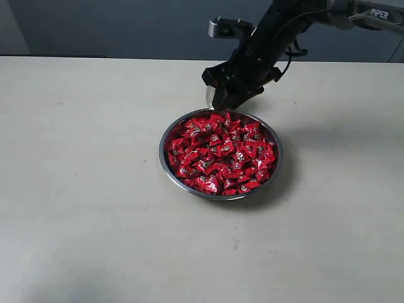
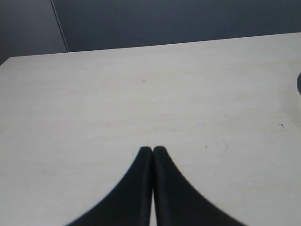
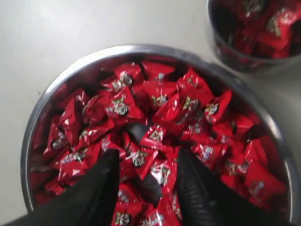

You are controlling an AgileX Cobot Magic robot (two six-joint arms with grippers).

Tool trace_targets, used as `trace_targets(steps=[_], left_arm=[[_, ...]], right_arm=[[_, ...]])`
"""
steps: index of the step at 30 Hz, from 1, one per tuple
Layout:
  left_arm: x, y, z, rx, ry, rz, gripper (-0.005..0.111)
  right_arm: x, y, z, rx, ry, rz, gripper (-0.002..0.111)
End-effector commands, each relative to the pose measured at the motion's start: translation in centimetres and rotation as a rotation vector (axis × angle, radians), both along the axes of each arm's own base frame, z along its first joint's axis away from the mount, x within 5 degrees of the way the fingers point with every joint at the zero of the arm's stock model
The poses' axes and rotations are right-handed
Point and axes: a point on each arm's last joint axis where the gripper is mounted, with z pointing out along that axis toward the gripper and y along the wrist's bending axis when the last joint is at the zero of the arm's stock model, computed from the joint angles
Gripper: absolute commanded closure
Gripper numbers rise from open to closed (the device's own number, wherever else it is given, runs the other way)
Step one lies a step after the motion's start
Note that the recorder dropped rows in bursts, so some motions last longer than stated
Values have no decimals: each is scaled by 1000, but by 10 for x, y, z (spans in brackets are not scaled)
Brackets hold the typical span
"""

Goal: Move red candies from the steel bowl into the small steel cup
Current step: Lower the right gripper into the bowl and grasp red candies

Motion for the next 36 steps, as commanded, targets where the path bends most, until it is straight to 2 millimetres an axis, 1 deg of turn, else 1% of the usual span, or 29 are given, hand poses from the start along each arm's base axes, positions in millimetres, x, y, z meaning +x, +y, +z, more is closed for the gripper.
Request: trace_targets(steps=[1,3,6,8,12,14,15,20,25,31,36], left_arm=[[0,0,4,2,-26,3,106],[0,0,4,2,-26,3,106],[0,0,4,2,-26,3,106],[0,0,4,2,-26,3,106],[0,0,4,2,-26,3,106],[0,0,4,2,-26,3,106],[0,0,4,2,-26,3,106],[0,0,4,2,-26,3,106],[0,0,4,2,-26,3,106],[0,0,4,2,-26,3,106],[0,0,4,2,-26,3,106]], right_arm=[[-15,-6,-3,31,13,7,69],[-23,-6,-9,84,30,8,69],[-26,-1,-11,141,35,1,69],[-26,3,-10,148,8,-4,69],[-30,23,-10,160,-82,-2,69],[-27,26,-10,165,-121,-20,69],[-26,27,-12,164,-122,-24,69],[-22,30,-38,143,-74,-34,69],[-23,33,-50,132,-54,-34,69],[-20,35,-59,155,-44,-75,69],[-18,37,-58,176,-62,-104,69]])
